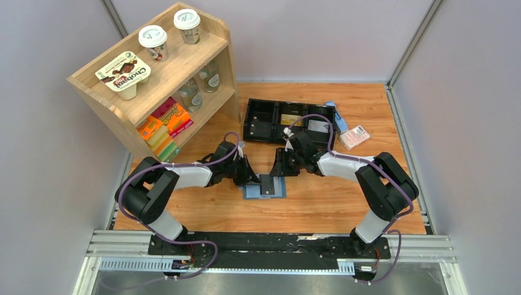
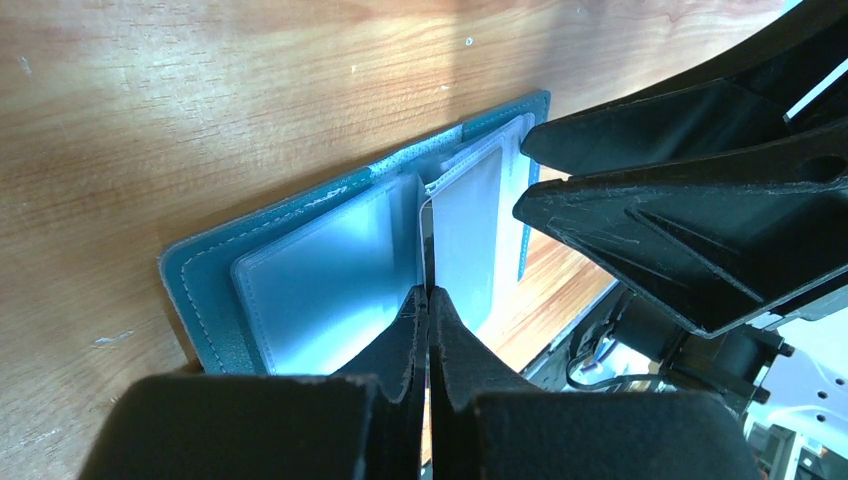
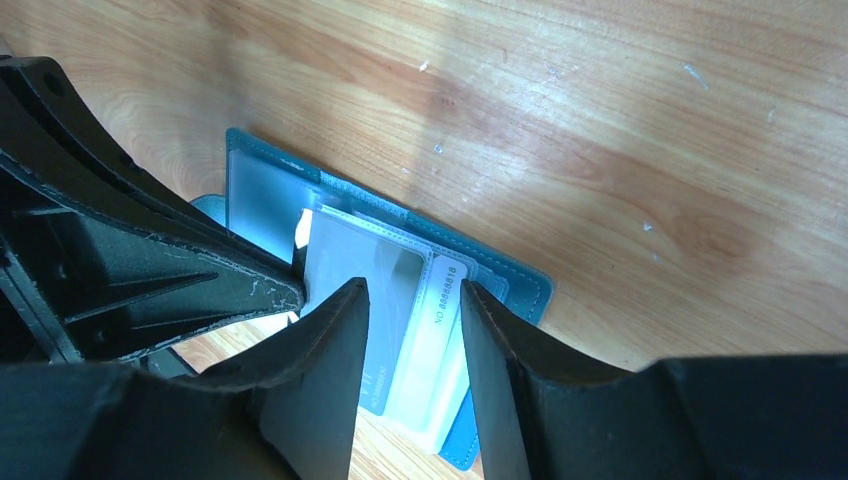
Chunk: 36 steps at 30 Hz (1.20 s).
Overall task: Take the credit cards out of the card holder
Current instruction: Remove the credit card from the card holder.
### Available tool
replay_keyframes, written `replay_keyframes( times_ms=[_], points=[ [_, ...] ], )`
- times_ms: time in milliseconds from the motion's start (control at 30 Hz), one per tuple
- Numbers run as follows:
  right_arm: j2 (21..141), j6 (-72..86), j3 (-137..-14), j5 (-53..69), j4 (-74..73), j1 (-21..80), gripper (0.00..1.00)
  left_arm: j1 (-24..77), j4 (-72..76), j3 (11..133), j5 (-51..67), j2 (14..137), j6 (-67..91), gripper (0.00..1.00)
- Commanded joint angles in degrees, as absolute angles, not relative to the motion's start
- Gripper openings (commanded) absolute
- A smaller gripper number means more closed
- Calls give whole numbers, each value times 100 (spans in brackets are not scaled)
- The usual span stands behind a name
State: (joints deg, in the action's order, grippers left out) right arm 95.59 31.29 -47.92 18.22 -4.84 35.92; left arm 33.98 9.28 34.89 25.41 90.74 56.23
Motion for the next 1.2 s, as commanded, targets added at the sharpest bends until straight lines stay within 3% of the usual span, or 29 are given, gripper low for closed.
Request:
replay_keyframes(
  times_ms=[0, 333, 700, 1167],
  points=[
    [9370, 3085, -4851, 1907, -571, 3621, 45, 3366, 844, 3472, 2593, 8947, 5493, 0],
    [9158, 3348, -4843, 2478, 173, 3621, 36, 3366, 861, 3472, 2593, 8947, 5493, 0],
    [9518, 3788, -4298, 2628, 685, 3595, 2, 3366, 852, 3419, 2531, 8877, 5493, 0],
    [9589, 3797, -3718, 2373, 809, 3481, 0, 3296, 984, 3217, 2470, 8816, 5616, 0]
  ],
)
